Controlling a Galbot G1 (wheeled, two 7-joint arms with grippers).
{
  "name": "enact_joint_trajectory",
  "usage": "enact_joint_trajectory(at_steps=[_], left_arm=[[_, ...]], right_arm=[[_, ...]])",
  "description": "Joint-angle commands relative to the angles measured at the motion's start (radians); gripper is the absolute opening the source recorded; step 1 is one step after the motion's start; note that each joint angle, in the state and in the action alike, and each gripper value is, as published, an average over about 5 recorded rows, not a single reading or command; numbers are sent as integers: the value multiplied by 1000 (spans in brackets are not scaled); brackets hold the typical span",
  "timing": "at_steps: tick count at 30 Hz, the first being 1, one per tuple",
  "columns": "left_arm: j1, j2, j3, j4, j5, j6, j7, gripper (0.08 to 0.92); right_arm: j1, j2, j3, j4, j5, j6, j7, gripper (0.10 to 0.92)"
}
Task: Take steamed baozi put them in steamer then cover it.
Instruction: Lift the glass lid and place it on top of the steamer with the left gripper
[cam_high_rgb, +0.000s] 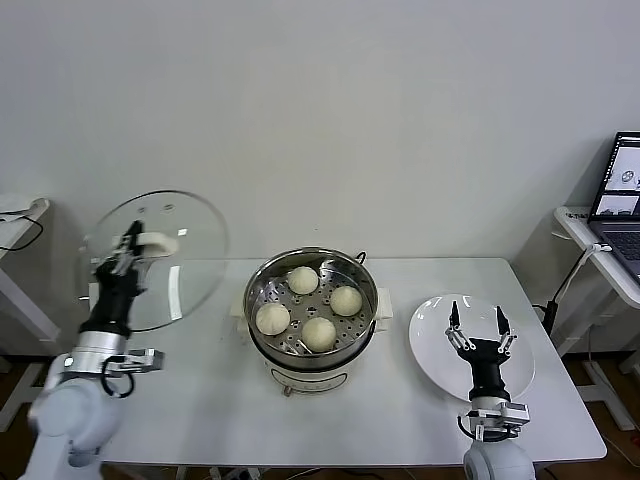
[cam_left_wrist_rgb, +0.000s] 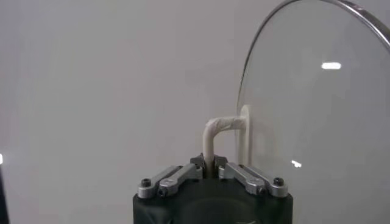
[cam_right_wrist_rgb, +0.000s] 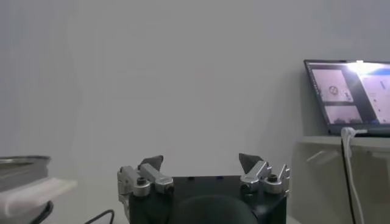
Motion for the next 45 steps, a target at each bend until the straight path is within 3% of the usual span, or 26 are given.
enact_joint_trajectory(at_steps=[1, 6, 12, 27, 45], left_arm=[[-172, -69, 505, -158, -134, 283, 117, 189], [-258, -142, 609, -46, 89, 413, 231, 189], [-297, -179, 660, 44, 301, 446, 331, 189], [-296, -275, 698, 213, 383, 449, 347, 189], [-276, -279, 666, 247, 457, 400, 353, 189]], right_arm=[[7, 8, 58, -1, 4, -7, 6, 823], [13, 19, 83, -11, 7, -9, 10, 823], [16, 29, 94, -25, 1, -9, 12, 823], [16, 37, 104, -44, -7, -8, 9, 823], [12, 44, 107, -59, -5, -3, -15, 823]])
